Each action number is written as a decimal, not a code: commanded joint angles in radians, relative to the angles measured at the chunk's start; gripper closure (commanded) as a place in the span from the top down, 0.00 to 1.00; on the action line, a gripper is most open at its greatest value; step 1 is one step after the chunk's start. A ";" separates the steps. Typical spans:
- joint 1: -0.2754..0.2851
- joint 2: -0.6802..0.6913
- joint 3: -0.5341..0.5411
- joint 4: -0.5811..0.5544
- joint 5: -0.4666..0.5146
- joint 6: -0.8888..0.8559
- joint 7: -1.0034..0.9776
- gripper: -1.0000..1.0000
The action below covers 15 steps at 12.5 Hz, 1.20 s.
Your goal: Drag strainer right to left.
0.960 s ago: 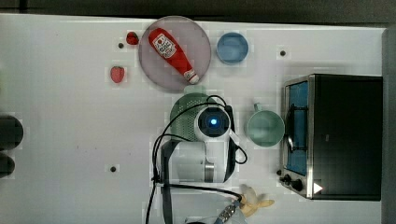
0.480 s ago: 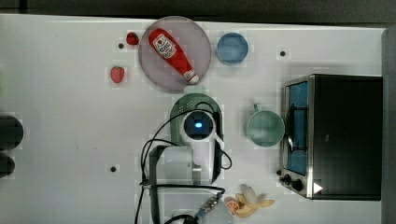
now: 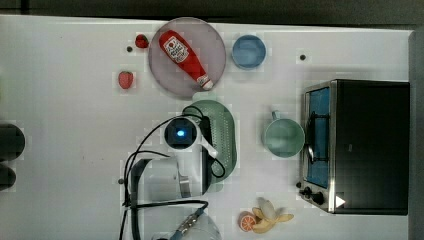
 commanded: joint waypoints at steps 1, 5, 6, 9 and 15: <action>0.054 -0.023 0.026 0.003 -0.016 0.016 0.198 1.00; 0.123 -0.022 0.061 0.021 -0.016 0.016 0.343 1.00; 0.140 -0.020 0.067 0.027 -0.016 0.016 0.358 1.00; 0.191 0.009 0.075 0.064 -0.013 0.015 0.401 1.00; 0.299 0.091 0.076 0.181 0.094 0.014 0.427 1.00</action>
